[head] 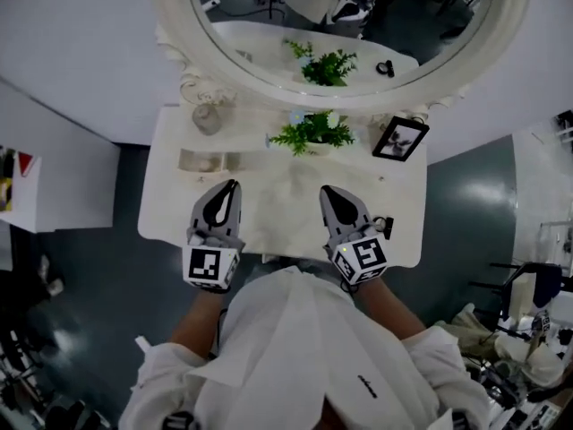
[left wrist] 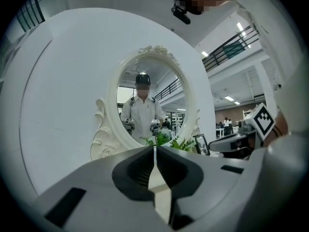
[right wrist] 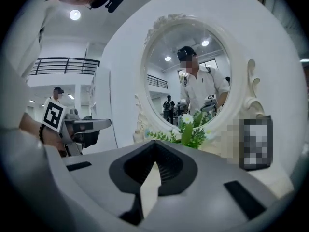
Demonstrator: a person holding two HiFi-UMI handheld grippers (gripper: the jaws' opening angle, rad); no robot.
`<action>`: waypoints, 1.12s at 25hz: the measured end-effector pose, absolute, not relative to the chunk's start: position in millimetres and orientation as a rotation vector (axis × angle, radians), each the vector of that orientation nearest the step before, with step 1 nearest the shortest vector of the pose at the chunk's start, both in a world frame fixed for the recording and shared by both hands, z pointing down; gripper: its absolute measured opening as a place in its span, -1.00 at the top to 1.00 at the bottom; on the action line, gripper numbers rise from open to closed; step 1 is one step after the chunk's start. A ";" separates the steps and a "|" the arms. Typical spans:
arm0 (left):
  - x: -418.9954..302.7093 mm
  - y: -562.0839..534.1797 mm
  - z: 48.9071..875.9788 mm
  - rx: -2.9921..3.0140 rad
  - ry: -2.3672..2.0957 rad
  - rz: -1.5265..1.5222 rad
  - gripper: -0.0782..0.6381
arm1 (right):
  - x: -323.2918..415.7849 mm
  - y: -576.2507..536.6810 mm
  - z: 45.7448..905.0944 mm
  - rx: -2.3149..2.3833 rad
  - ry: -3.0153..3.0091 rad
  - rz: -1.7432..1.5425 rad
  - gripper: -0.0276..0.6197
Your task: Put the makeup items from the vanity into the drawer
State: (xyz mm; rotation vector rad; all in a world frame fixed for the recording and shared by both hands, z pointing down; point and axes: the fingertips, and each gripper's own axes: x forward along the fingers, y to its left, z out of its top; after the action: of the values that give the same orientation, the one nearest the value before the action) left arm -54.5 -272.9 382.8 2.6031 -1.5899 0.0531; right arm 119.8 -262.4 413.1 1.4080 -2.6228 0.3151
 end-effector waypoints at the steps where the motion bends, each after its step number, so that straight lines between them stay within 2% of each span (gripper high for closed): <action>1: -51.6 -271.3 374.1 2.616 -1.589 0.042 0.67 | 128.2 -259.4 405.0 1.435 -2.622 0.302 0.86; 8: -24.6 -256.9 340.2 2.730 -1.553 -0.016 0.67 | 194.5 -244.7 356.9 1.673 -2.646 0.258 0.86; 17: -30.0 -267.6 328.6 2.746 -1.644 -0.028 0.67 | 267.3 -226.3 357.4 1.881 -2.510 0.237 0.86; 28: -33.0 -270.9 342.5 2.690 -1.685 -0.006 0.67 | 295.0 -222.9 349.9 1.969 -2.453 0.225 0.86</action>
State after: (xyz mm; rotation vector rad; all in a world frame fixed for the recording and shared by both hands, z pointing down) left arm -33.0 -270.9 342.5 2.6901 -1.6855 -0.0062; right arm 295.0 -222.9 349.9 1.9688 -2.4529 0.2250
